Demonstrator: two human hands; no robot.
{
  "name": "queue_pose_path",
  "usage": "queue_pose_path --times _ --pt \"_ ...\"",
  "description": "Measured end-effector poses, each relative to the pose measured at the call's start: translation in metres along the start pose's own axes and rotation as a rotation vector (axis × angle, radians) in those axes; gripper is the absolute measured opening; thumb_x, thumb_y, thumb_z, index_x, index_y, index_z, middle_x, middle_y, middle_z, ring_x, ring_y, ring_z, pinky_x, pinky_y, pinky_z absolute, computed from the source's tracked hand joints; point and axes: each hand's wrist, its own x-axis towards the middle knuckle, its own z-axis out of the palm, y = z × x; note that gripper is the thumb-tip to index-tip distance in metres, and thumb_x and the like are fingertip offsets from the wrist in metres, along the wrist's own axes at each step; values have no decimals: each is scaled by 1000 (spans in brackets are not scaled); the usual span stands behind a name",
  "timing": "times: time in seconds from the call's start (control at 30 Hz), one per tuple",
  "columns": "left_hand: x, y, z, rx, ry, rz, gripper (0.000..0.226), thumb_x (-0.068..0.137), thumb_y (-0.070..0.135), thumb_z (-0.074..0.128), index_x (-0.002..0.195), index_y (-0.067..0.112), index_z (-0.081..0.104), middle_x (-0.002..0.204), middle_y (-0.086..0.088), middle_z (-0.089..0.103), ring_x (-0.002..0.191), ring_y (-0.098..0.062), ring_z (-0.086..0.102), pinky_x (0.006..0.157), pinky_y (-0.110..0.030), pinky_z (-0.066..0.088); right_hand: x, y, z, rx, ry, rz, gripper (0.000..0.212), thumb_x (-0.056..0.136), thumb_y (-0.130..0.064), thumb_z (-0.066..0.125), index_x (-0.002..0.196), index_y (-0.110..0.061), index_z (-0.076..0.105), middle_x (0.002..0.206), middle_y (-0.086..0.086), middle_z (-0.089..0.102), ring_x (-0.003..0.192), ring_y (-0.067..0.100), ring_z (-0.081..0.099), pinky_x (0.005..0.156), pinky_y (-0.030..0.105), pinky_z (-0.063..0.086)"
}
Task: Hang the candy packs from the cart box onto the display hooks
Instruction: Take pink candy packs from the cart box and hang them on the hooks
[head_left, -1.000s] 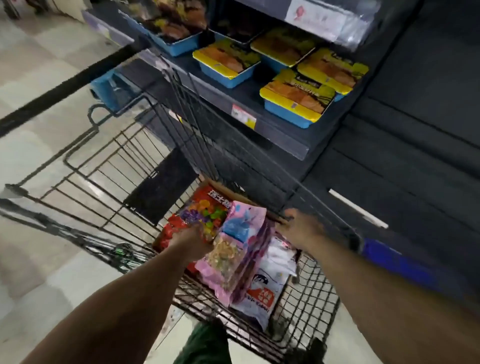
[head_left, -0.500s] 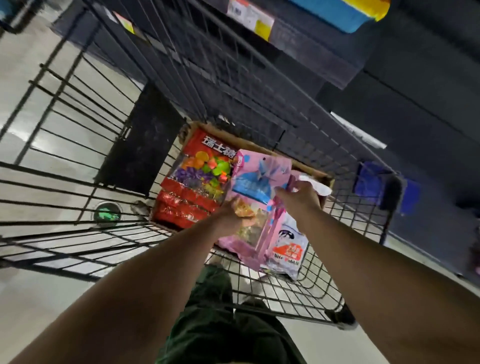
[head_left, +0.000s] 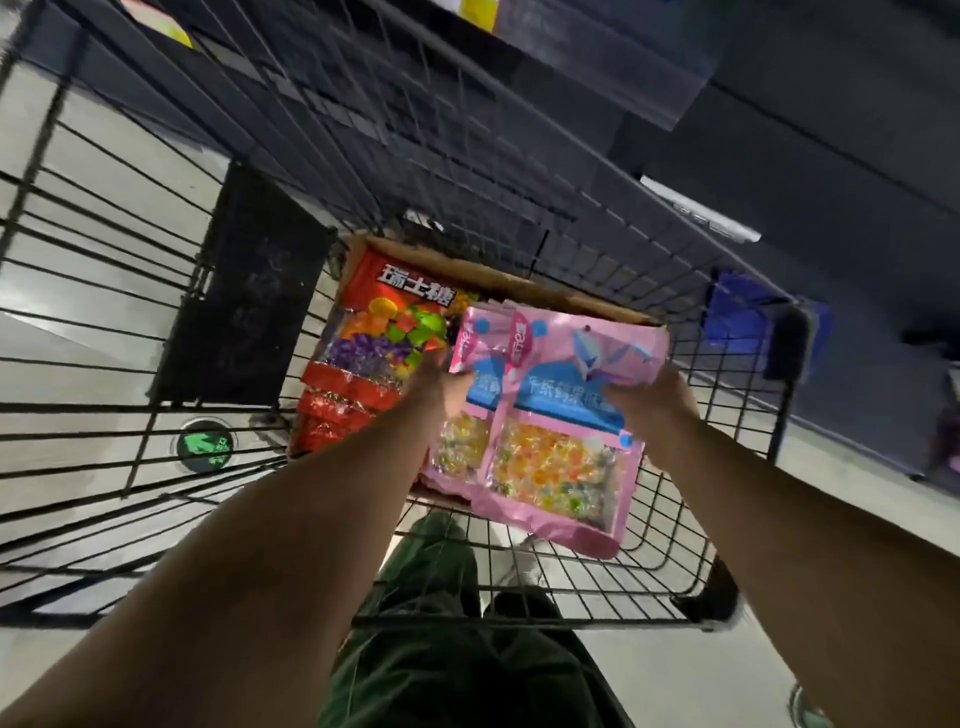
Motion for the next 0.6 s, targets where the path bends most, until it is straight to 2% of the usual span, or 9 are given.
queue_pose_path --times 0.07,0.1,0.17,0.23,0.3,0.37,0.47,0.53,0.6 --pt "9 3 5 -107 -66 -2 19 95 4 64 114 5 62 113 -14 66 107 -31 62 85 -37 50 2 6 -4 -13 4 -30 40 83 -20 75 120 -11 63 99 9 66 85 26 64 67 36 57" --pt "10 5 6 -127 -110 5 11 94 4 64 101 12 63 105 -10 66 109 -31 62 93 -41 50 2 8 -4 -11 9 -29 40 83 -20 75 121 -11 63 96 8 65 82 25 63 63 33 55" --pt "8 10 11 -117 -194 25 14 90 12 70 90 22 61 103 -5 67 111 -29 61 102 -44 47 4 12 -4 7 9 -7 41 84 -22 74 122 -11 61 96 8 64 81 24 62 58 29 52" --pt "6 15 13 -98 -223 35 20 81 24 79 91 23 62 112 -7 68 112 -29 63 101 -45 50 5 15 -4 27 14 8 40 86 -22 73 123 -12 60 98 8 62 83 23 61 52 25 46" --pt "3 18 11 -73 -181 41 19 86 17 77 89 22 59 105 -4 66 102 -24 66 87 -31 55 6 18 -5 48 13 -1 41 86 -21 73 124 -13 60 101 7 63 87 23 60 51 23 42" --pt "6 16 10 -37 -134 62 21 86 15 77 101 15 62 108 -3 66 104 -21 66 80 -25 53 5 22 -7 68 5 -11 42 84 -19 74 123 -14 61 102 6 64 88 22 60 57 25 46" --pt "-7 16 8 88 -18 52 47 90 28 74 128 8 57 115 2 57 104 -13 54 83 -23 42 0 26 -14 119 -18 3 45 80 -19 77 123 -14 61 103 6 66 91 23 64 64 31 53" --pt "-12 16 10 112 -17 31 54 89 36 75 132 10 56 122 1 61 110 -16 60 81 -26 44 -5 30 -20 216 -29 30 48 74 -23 83 117 -15 65 102 6 69 93 24 67 63 30 54" --pt "-24 23 13 127 -22 55 53 85 45 76 127 17 60 121 -3 68 104 -20 67 78 -30 52 -8 35 -28 306 -37 47 46 70 -28 87 111 -16 69 100 6 71 89 23 70 59 29 55"
